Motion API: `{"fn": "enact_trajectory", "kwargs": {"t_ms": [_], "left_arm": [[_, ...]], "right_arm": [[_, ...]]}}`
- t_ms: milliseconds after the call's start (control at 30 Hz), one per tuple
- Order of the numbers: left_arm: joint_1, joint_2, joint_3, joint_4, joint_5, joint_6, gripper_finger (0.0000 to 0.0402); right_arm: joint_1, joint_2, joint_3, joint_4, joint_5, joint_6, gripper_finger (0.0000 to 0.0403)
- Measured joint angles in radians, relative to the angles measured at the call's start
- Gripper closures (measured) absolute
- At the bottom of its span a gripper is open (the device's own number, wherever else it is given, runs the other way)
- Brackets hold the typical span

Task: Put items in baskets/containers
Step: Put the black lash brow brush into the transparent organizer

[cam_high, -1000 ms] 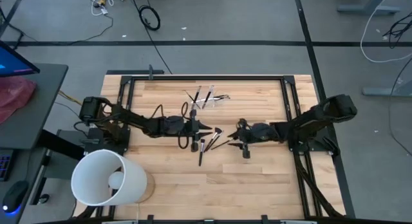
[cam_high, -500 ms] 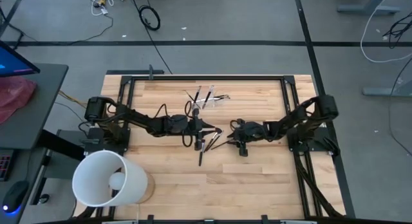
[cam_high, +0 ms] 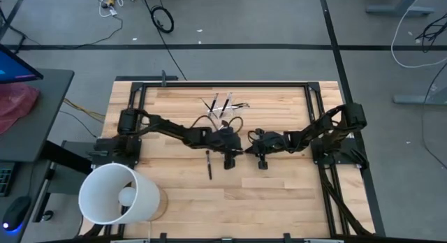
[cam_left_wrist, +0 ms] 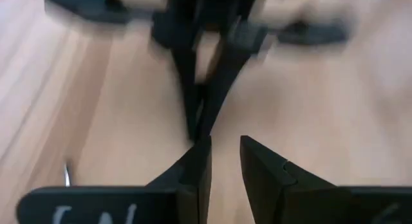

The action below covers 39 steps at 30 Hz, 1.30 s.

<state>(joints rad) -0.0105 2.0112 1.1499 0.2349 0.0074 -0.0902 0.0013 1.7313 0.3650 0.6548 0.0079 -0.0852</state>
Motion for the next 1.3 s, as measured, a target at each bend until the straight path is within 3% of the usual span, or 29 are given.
{"fn": "enact_trajectory", "kwargs": {"t_ms": [200,433,633,1033,1300], "left_arm": [[-0.008,0.039,0.121,-0.201,-0.067,0.123,0.0295],[-0.01,0.039,0.148,-0.257,-0.07,0.129,0.0246],[-0.005,0.052,0.145,-0.243,-0.071,0.128,0.0224],[0.002,0.132,0.146,-0.205,-0.105,0.103,0.0233],[0.001,0.128,0.154,-0.205,-0.101,0.15,0.0299]], "right_arm": [[0.005,-0.044,0.017,-0.06,-0.019,-0.002,0.0397],[0.006,-0.144,0.046,-0.233,-0.02,0.018,0.0398],[0.006,-0.153,0.052,-0.229,-0.02,0.021,0.0398],[0.007,-0.153,0.053,-0.212,-0.025,0.02,0.0398],[0.007,-0.153,0.053,-0.213,-0.025,0.02,0.0398]]}}
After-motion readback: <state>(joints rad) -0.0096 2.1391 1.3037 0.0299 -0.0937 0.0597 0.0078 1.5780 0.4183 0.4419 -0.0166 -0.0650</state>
